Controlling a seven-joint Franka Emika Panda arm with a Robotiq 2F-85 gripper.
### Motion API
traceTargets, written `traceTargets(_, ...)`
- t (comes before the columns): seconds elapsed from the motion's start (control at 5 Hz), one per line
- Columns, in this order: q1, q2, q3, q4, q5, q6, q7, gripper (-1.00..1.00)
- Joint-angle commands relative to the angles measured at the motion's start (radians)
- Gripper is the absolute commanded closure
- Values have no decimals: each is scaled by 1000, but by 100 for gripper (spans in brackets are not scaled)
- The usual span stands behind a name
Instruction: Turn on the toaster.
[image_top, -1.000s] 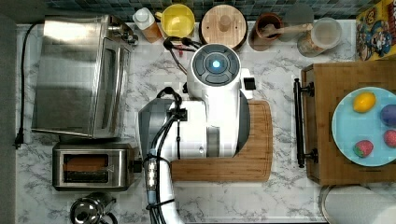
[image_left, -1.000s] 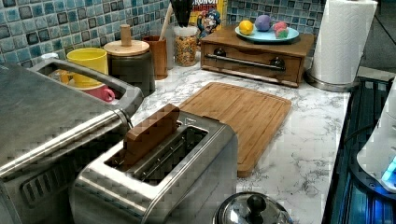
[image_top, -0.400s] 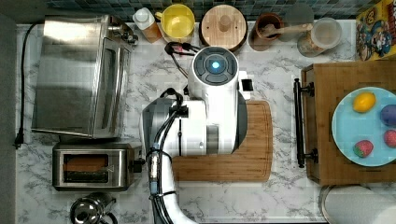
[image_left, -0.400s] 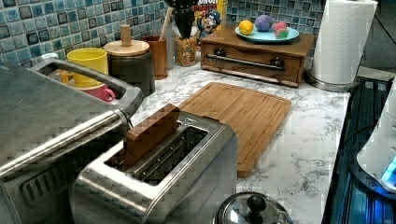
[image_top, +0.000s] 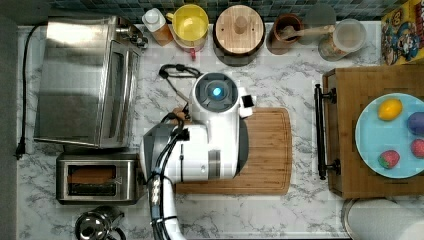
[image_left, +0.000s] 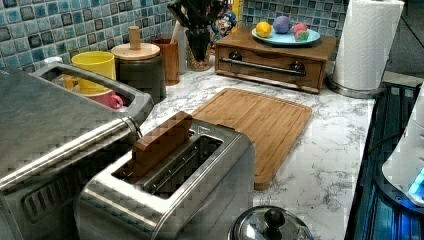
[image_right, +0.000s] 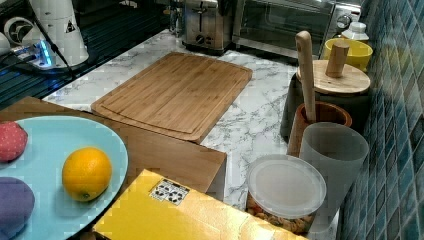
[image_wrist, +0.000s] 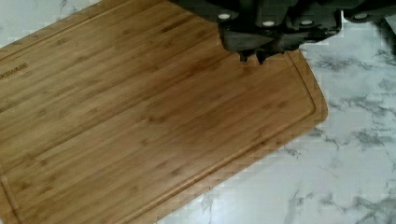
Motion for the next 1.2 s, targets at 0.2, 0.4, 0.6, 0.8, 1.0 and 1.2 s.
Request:
traceTargets(0.2,105,-136,109,-182,26,86,-81,100)
traceTargets(0.4,126,-184,139,-238,51,119,-127,100)
traceTargets(0.6,148,-222,151,-279,96,140,-167,100)
traceTargets(0.8,148,-249,156,-288,137,133,-194,100)
traceTargets(1.0,180,-286,155,-312,156,149,-225,100)
traceTargets(1.2,221,-316,167,-321,191,116,-252,100)
